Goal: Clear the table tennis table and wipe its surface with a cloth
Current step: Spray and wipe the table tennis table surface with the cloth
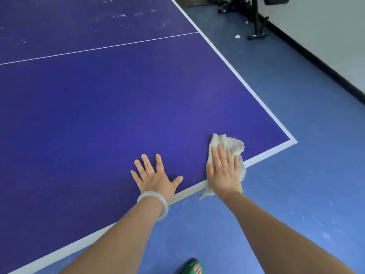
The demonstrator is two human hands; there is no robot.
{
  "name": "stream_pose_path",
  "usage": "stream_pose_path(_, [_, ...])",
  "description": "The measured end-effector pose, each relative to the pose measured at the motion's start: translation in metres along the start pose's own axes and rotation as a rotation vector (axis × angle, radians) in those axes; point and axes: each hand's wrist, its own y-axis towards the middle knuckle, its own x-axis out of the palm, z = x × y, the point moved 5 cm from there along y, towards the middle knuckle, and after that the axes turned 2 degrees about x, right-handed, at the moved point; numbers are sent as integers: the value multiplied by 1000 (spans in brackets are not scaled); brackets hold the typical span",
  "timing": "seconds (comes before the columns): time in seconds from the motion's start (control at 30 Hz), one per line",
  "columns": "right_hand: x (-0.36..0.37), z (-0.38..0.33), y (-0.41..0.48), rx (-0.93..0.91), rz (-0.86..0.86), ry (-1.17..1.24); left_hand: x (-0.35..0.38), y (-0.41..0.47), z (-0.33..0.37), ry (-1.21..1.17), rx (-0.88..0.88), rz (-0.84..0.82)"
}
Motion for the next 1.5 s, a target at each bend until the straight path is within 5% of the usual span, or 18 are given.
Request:
stream_pose_path(0.1, [-8, 44, 16, 290, 4, 93, 5, 9, 16, -38, -121, -59])
stream_pose_path(0.17, [-9, 36, 10, 313, 66, 137, 9, 13, 18, -42, -155, -63])
stream_pose_path(0.33, [-4, 11, -13, -141, 42, 94, 12, 14, 17, -36, -171, -61])
stream_pose_path(0.4, [-11, 39, 0, -188, 29, 75, 10, 13, 19, -31, -182, -80])
stream_pose_path(0.57, [-27, 115, 59, 297, -15, 133, 6, 11, 22, -18, -196, -100])
stream_pose_path(0.77, [-26, 81, 42, 499, 50, 390, 9, 12, 21, -28, -193, -101])
stream_pose_path(1.03, [-31, 68, 20, 358, 45, 340, 6, 10, 21, -20, -195, -100])
stream_pose_path(1.4, [-63, 92, 17, 285, -262, 361, -10, 11, 35, -8, -204, -81])
stream_pose_path(1.5, [-72, 112, 13, 333, -243, 413, -24, 13, 67, -32, -49, -11])
